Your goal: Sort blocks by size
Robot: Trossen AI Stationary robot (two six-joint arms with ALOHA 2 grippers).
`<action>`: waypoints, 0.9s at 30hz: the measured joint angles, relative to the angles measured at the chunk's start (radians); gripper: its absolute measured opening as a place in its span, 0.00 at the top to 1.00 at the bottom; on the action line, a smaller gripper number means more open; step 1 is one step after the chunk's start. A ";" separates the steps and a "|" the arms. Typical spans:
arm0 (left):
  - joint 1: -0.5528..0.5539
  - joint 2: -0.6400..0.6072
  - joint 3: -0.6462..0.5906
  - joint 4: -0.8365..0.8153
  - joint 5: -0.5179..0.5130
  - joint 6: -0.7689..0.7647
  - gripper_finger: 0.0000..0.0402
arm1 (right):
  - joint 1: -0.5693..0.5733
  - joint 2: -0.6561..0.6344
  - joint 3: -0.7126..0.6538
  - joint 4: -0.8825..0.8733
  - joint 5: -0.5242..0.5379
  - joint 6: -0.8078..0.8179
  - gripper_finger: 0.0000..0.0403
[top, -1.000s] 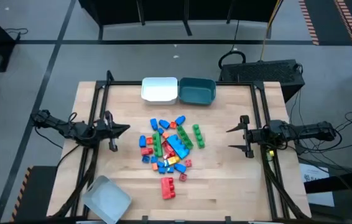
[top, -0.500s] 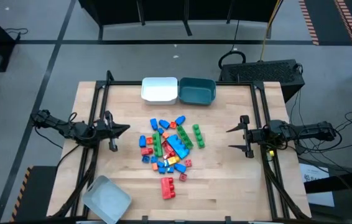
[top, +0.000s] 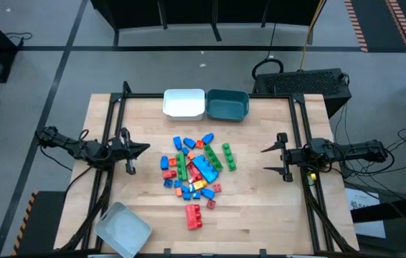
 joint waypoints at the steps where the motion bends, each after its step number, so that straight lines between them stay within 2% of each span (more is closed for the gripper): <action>1: 0.000 0.000 0.000 0.000 0.000 0.000 1.00 | 0.000 0.000 0.000 0.000 0.000 0.000 0.31; 9: 0.000 0.000 0.000 0.000 0.000 0.000 1.00 | 0.000 0.000 -0.001 0.014 -0.002 0.010 0.31; 18: 0.000 0.000 0.000 0.000 0.000 0.000 1.00 | 0.000 -0.001 -0.002 0.031 -0.005 0.398 0.31; 27: 0.000 0.000 0.000 0.010 0.000 0.000 1.00 | 0.000 -0.001 -0.001 0.037 0.031 0.446 0.31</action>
